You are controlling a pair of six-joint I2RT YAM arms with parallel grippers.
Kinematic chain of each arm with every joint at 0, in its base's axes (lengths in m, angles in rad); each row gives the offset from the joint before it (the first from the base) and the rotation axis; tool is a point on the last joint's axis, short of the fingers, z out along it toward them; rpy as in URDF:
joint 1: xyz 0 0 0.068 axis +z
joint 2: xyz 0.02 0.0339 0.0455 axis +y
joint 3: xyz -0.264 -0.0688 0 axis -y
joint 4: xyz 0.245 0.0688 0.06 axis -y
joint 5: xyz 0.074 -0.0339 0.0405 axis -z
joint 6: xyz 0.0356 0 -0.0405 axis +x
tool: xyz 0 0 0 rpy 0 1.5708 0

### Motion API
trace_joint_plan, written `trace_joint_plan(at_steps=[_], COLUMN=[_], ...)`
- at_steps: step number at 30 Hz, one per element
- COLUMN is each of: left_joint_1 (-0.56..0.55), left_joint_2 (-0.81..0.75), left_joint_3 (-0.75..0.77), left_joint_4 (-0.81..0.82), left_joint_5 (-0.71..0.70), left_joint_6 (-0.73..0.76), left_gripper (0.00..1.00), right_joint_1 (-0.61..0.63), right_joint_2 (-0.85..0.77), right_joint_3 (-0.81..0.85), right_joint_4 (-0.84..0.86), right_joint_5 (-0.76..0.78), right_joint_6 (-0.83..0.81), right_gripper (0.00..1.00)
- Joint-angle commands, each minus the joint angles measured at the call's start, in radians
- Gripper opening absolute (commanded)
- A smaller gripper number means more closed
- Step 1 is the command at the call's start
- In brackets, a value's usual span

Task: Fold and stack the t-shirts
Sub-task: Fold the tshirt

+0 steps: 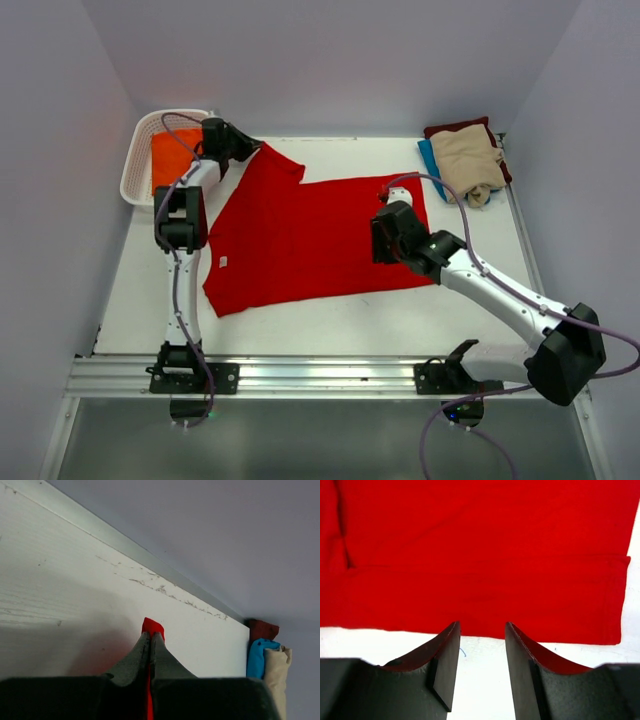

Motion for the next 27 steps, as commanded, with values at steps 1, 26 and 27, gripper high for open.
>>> trace_joint_plan(at_steps=[1, 26, 27], left_joint_1=[0.01, 0.01, 0.01], left_joint_2=[-0.135, -0.652, -0.675], left_joint_3=[-0.012, -0.647, -0.664], left_joint_4=[0.002, -0.018, -0.012], left_joint_5=[0.027, 0.059, 0.064], left_joint_6=[0.045, 0.143, 0.143], left_gripper=[0.0, 0.0, 0.0], right_joint_1=[-0.019, -0.505, -0.514], right_joint_2=[0.015, 1.009, 1.039], right_joint_3=[0.057, 1.055, 1.089], right_joint_4=[0.041, -0.047, -0.056], right_joint_5=[0.071, -0.132, -0.123], right_joint_6=[0.043, 0.054, 0.053], right_gripper=[0.45, 0.71, 0.71])
